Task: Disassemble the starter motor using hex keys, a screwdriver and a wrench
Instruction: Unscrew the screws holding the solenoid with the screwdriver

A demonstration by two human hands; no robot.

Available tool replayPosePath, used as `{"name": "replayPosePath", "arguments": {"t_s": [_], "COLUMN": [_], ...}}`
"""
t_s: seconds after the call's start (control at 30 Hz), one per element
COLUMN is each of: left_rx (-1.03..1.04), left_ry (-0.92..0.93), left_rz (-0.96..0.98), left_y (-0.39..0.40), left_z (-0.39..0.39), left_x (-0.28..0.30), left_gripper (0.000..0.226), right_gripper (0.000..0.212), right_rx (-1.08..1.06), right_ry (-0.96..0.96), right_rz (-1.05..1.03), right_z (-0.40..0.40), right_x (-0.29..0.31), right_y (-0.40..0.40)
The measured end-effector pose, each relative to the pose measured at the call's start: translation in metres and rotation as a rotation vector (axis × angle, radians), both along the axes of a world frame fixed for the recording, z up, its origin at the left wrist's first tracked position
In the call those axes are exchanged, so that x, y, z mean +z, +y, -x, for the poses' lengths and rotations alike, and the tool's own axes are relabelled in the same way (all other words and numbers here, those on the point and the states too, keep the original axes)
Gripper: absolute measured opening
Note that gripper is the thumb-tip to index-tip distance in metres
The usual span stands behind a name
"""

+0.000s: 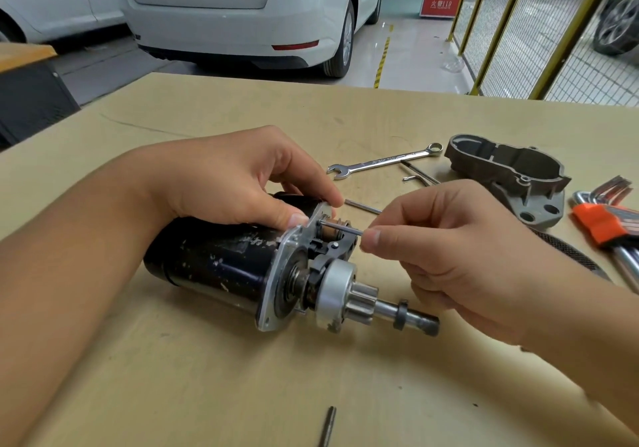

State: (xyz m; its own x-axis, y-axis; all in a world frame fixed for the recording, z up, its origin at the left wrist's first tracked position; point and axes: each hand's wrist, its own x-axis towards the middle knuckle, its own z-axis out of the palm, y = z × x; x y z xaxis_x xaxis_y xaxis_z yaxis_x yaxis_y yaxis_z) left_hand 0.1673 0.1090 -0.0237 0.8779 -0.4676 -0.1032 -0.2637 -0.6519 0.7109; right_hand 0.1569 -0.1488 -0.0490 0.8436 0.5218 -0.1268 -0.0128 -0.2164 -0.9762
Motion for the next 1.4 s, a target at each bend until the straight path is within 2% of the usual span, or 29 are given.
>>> {"name": "replayPosePath", "arguments": {"t_s": [0.1, 0.2, 0.3, 0.47, 0.57, 0.63, 0.67, 0.7, 0.8, 0.83, 0.87, 0.93, 1.07, 1.2, 1.4], "left_rx": [-0.005, -0.02, -0.025, -0.025, -0.019, -0.013, -0.012, -0.013, -0.018, -0.023, -0.03, -0.033, -0.037, -0.038, -0.08], "left_ry": [-0.001, -0.003, -0.009, -0.015, -0.012, -0.015, -0.018, -0.02, -0.017, -0.015, -0.013, -0.012, -0.003, 0.009, 0.006], "left_rz": [-0.001, -0.003, -0.009, -0.017, -0.01, -0.007, -0.007, -0.006, -0.007, -0.006, -0.003, -0.003, 0.001, 0.019, 0.033], "left_y": [0.001, 0.001, 0.002, 0.001, 0.002, 0.002, 0.003, 0.003, 0.004, 0.003, 0.003, 0.003, 0.002, 0.003, 0.002], "left_z": [0.0, -0.001, -0.001, -0.001, 0.0, 0.001, 0.001, 0.001, 0.0, 0.0, 0.0, 0.0, 0.0, 0.001, 0.001], "left_x": [0.0, 0.001, 0.001, 0.002, 0.002, 0.001, 0.0, 0.0, 0.0, 0.0, -0.001, -0.001, -0.002, -0.002, -0.001], "left_gripper": [0.043, 0.042, 0.041, 0.042, 0.042, 0.043, 0.043, 0.043, 0.044, 0.044, 0.043, 0.043, 0.042, 0.04, 0.03], "right_gripper": [0.016, 0.02, 0.021, 0.027, 0.027, 0.029, 0.03, 0.028, 0.023, 0.025, 0.025, 0.025, 0.015, 0.028, 0.026], "right_rx": [0.046, 0.098, 0.162, 0.279, 0.313, 0.281, 0.235, 0.181, 0.085, 0.083, 0.087, 0.082, 0.007, -0.024, -0.025], "right_ry": [-0.272, -0.665, -0.941, -1.229, -1.301, -1.231, -1.11, -0.888, 0.077, 0.28, 0.386, 0.412, 0.261, 0.202, 0.159], "right_rz": [0.089, 0.226, 0.341, 0.498, 0.53, 0.504, 0.47, 0.404, 0.055, -0.032, -0.087, -0.117, -0.056, 0.0, 0.024], "right_z": [-0.001, -0.003, -0.003, -0.007, -0.008, -0.007, -0.005, -0.004, -0.008, -0.008, -0.007, -0.004, 0.0, -0.002, -0.001], "right_x": [-0.003, -0.003, 0.001, 0.006, 0.008, 0.006, 0.005, 0.005, 0.011, 0.013, 0.014, 0.014, 0.011, 0.011, 0.01], "right_y": [-0.002, -0.005, -0.005, -0.008, -0.009, -0.008, -0.007, -0.005, -0.004, -0.002, -0.001, 0.002, 0.002, -0.003, 0.001]}}
